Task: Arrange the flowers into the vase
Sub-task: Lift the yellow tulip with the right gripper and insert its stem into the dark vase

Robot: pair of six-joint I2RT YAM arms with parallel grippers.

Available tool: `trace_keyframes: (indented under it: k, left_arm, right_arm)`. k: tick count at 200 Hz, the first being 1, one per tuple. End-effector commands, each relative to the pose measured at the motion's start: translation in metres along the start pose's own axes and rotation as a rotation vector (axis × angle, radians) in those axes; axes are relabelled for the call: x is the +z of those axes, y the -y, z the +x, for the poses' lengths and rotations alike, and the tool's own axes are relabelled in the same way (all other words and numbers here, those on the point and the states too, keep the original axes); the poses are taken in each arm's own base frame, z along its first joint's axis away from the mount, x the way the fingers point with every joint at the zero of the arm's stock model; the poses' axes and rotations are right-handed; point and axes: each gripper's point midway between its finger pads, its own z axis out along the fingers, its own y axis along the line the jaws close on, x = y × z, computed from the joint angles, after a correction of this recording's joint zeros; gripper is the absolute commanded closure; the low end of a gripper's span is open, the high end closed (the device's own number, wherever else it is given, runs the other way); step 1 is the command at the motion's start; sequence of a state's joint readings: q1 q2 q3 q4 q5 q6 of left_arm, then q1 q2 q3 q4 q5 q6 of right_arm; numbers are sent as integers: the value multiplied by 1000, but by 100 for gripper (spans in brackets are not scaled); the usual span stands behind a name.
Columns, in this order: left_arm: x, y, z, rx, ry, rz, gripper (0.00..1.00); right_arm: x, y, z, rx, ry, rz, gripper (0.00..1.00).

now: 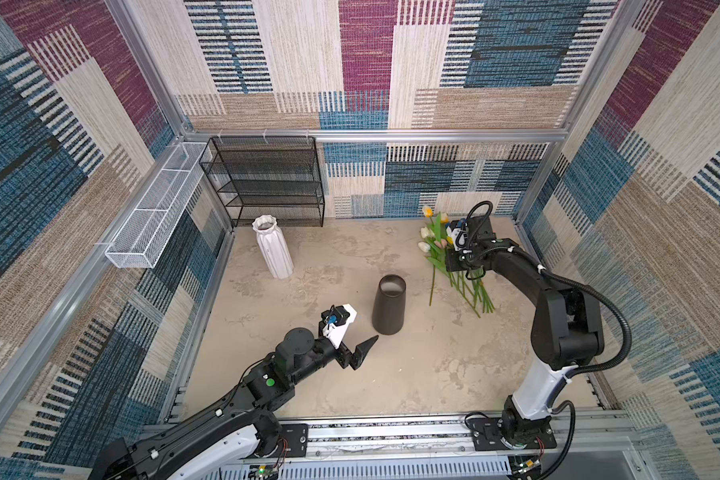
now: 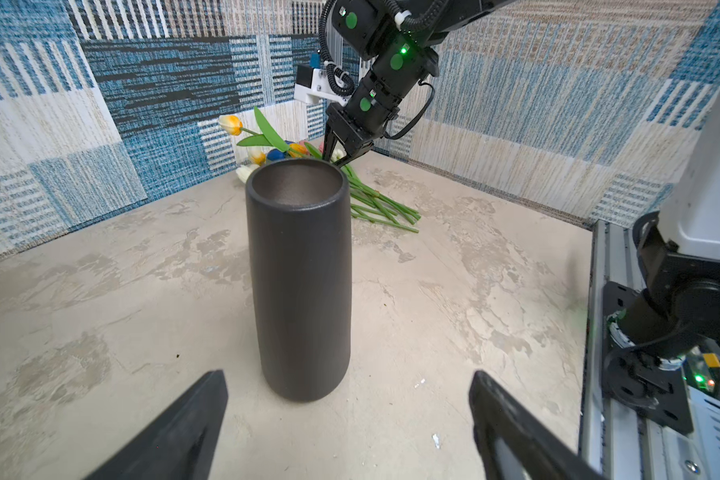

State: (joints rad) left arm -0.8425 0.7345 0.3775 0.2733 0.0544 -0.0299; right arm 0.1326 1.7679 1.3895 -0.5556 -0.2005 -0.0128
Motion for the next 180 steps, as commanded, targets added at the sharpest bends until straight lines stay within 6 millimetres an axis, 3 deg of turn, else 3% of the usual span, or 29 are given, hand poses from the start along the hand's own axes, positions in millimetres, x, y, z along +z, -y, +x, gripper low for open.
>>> trace_keyframes:
  k: [1,23,46,68,91,110,131,180]
  left_arm:
    - [-3,-5,-16,13,55,-32,6]
    - [-7,-8,-24,19,98,-50,6]
    - [-10,-11,-30,29,127,-70,5]
    - [-12,-13,-31,31,137,-83,5]
    - [-12,-14,-30,34,140,-91,4]
    - [-12,-15,-31,43,142,-94,3]
    - [-13,-18,-37,68,147,-114,3]
    - [-14,-22,-55,125,179,-148,1]
  right_arm:
    - [-33,-16,-38,21,140,-53,98]
    - [-77,-52,-69,-14,287,-214,100]
    - [-139,-107,-91,-118,480,-457,100]
    - [-192,-166,-84,-260,631,-739,100]
    - [-227,-209,-71,-358,779,-878,100]
    - [-240,-229,-62,-386,899,-928,100]
    - [-238,-241,-53,-388,965,-974,100]
    - [-209,-252,-25,-415,1020,-961,100]
